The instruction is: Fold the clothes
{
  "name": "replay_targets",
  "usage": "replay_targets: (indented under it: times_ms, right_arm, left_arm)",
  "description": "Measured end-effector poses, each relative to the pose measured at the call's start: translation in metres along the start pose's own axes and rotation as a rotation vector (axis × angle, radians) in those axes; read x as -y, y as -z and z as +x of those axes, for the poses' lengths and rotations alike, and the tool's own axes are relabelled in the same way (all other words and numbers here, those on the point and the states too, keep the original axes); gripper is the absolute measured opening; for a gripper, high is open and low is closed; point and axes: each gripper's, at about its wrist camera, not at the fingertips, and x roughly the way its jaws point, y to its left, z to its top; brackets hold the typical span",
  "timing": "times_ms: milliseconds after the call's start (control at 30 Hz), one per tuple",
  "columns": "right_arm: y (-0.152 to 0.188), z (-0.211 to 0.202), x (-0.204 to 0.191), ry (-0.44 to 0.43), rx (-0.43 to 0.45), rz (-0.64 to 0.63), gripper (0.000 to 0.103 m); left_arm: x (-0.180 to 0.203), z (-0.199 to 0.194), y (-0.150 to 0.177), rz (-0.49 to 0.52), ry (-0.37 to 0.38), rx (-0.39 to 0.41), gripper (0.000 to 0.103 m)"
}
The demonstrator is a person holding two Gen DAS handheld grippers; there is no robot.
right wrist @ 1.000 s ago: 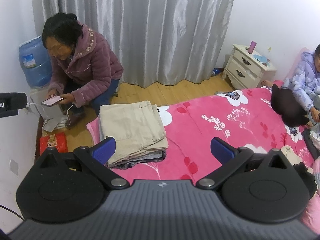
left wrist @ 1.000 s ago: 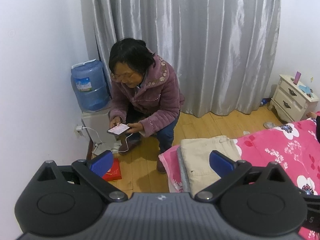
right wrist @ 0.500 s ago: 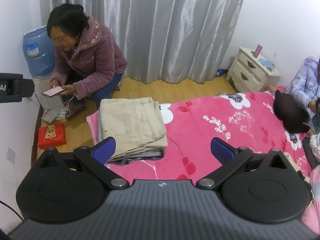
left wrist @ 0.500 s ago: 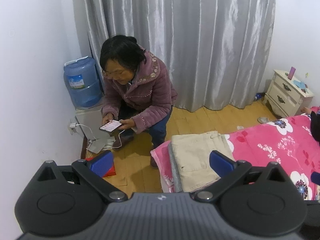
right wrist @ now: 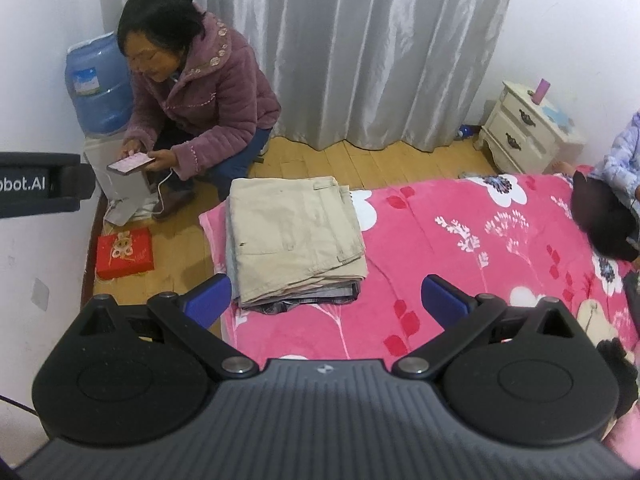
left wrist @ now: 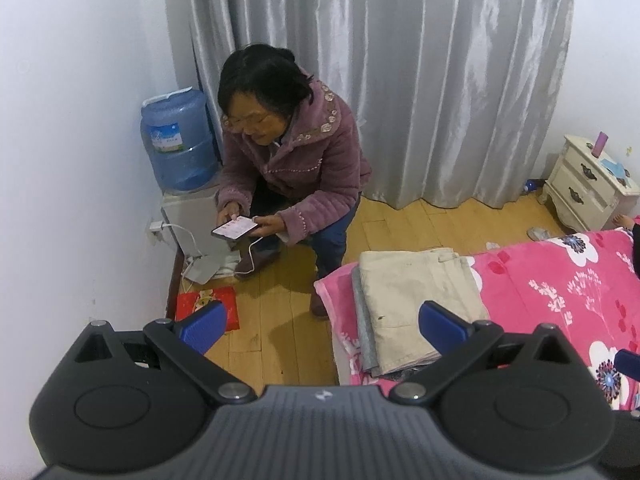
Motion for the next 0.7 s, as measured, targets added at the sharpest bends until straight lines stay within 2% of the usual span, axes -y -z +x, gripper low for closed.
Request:
replay_targets:
  times_ms: [700]
  right_arm:
    - [-0.0012,0.0005,-0.0035,0.012,-0.014,-0.012,0.102]
  left_arm:
    - [-0.0066,0.0068,0.0006,0.014,-0.011,-0.004,0.102]
